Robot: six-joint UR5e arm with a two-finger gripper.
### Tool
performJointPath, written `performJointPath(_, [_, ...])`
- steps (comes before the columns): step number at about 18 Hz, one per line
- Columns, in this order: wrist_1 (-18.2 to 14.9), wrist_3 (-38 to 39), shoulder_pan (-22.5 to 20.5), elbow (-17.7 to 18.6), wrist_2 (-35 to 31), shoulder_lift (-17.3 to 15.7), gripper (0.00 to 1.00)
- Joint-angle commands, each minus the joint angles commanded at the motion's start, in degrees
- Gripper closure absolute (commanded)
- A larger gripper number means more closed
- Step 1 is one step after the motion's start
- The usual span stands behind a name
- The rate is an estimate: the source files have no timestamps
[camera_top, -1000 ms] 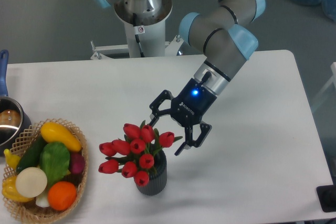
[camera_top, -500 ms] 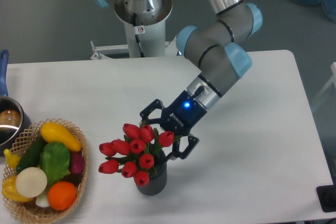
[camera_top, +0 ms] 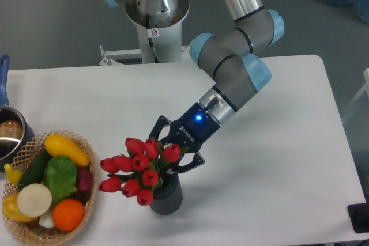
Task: Pick up the flowers from the vase
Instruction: 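Lower the open gripper around the tulip stems above the vase rim, then close the gripper on the tulip stems and start lifting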
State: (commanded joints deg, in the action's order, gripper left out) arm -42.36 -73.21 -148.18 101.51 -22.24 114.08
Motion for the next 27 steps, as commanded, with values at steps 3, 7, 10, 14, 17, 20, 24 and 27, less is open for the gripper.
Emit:
performJointPath(3, [0.09, -0.09, -0.35, 0.09, 0.0, -0.09, 0.66])
performJointPath(7, [0.0, 0.0, -1.58, 0.18, 0.17, -1.4, 0.67])
performJointPath(10, [-0.09, 0.61, -3.16, 0.62, 1.4, -3.6, 0.66])
performJointPath(14, [-0.18, 3.24, -4.48, 1.06, 1.76, -6.32, 0.66])
performJointPath(17, [-0.09, 5.88, -4.48, 0.53, 4.3, -6.68, 0.66])
performJointPath(20, [-0.09, 8.25, -4.22, 0.44, 6.85, -7.56, 0.66])
performJointPath(24, [-0.09, 10.81, -3.96, -0.35, 9.66, -8.35, 0.67])
performJointPath(27, [-0.09, 12.74, -3.87, -1.66, 10.63, -8.35, 0.67])
